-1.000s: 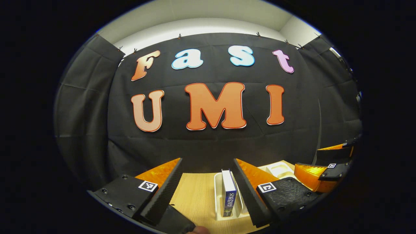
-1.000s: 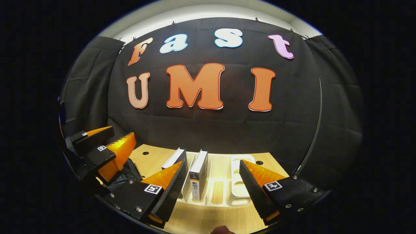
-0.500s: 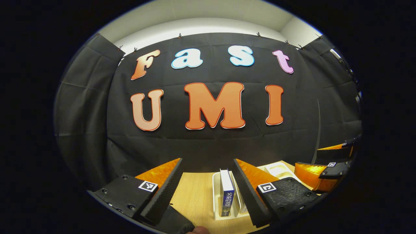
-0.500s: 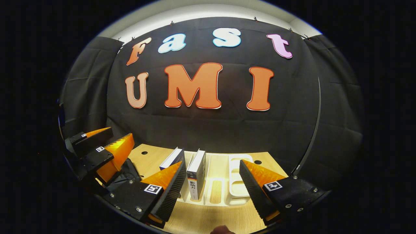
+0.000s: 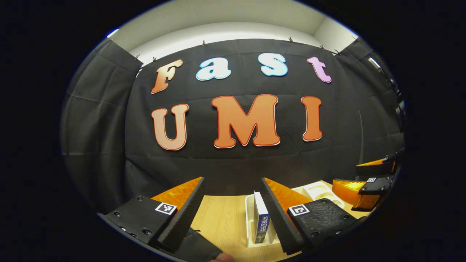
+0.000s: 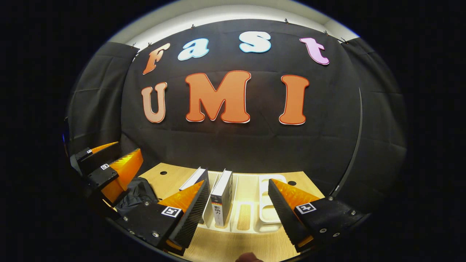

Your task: Open the schoolbag, grab two books from the bookshelf and put them into the schoolbag.

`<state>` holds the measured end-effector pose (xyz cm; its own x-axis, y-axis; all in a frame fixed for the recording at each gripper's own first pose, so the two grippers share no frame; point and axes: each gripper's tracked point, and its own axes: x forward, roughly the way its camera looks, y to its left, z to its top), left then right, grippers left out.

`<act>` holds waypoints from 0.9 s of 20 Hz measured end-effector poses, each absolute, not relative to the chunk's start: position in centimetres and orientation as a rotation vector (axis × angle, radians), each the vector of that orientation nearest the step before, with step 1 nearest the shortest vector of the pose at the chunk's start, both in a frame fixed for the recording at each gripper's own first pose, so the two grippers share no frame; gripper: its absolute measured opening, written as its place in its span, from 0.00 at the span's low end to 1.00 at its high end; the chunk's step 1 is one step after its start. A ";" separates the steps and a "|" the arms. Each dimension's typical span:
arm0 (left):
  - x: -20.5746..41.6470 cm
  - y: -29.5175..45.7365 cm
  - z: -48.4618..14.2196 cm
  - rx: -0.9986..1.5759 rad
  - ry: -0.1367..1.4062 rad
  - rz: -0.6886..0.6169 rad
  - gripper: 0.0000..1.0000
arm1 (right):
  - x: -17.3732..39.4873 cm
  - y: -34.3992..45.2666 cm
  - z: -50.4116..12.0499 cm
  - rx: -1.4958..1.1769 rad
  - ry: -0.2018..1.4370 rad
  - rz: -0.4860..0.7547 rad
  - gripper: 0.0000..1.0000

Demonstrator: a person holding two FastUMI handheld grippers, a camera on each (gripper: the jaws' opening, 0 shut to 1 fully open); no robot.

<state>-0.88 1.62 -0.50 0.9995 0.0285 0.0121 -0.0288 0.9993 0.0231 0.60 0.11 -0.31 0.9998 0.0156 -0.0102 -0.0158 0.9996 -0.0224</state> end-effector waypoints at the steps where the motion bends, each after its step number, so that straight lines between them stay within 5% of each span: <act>1: -0.9 1.9 -0.8 0.041 -0.009 0.036 0.96 | 0.7 0.1 -0.3 -0.027 0.009 0.017 0.98; 18: -4.6 5.7 -16.8 0.481 0.272 0.102 0.98 | 2.0 -2.4 -0.8 -0.061 0.012 0.003 0.98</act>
